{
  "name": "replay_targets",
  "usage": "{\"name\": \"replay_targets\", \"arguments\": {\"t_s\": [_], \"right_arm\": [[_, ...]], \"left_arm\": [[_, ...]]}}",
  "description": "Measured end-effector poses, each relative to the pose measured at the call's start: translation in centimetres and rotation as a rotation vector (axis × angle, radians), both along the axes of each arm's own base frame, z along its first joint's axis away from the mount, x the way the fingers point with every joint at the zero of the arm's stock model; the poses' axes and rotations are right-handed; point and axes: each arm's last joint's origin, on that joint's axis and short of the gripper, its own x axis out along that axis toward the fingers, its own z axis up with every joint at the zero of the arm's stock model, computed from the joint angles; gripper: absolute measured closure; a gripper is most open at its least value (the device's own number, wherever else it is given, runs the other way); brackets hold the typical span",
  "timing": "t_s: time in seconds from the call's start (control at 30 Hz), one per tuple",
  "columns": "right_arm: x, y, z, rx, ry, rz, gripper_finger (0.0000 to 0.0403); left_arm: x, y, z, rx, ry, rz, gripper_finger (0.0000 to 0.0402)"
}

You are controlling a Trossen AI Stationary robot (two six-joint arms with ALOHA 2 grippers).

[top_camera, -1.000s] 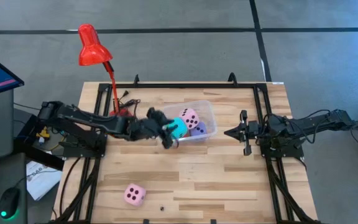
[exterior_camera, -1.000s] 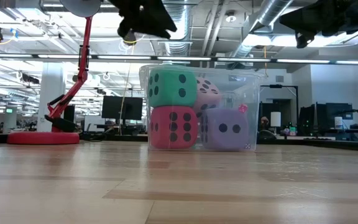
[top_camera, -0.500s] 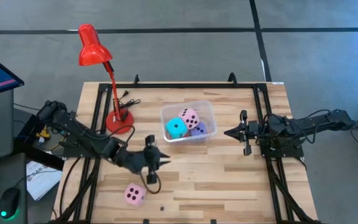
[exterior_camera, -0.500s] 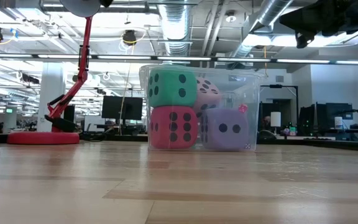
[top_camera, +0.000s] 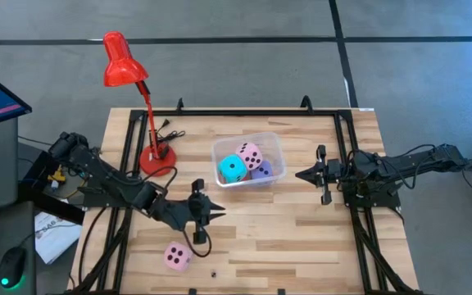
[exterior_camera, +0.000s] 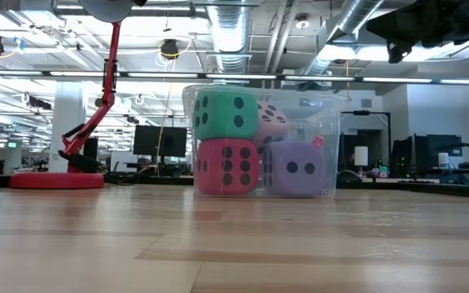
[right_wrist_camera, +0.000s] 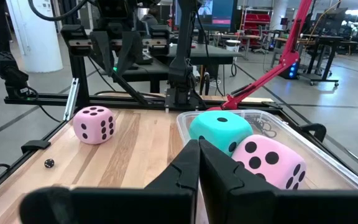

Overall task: Pick & Place Dice
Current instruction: Put the small black die into the transparent bin

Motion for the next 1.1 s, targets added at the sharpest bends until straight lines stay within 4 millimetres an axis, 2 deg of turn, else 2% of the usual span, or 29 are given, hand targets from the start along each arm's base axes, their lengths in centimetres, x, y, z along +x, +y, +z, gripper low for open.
{"name": "replay_targets", "arguments": {"t_s": [0.67, 1.1], "right_arm": [[0.0, 0.0, 0.0, -0.016, 0.000, 0.001, 0.0398], [0.0, 0.0, 0.0, -0.017, 0.000, 0.001, 0.0398]], "left_arm": [[0.6, -0.4, 1.4, -0.085, -0.147, 0.000, 0.0353], [0.6, -0.4, 1.5, -0.092, -0.158, 0.000, 0.0353]]}}
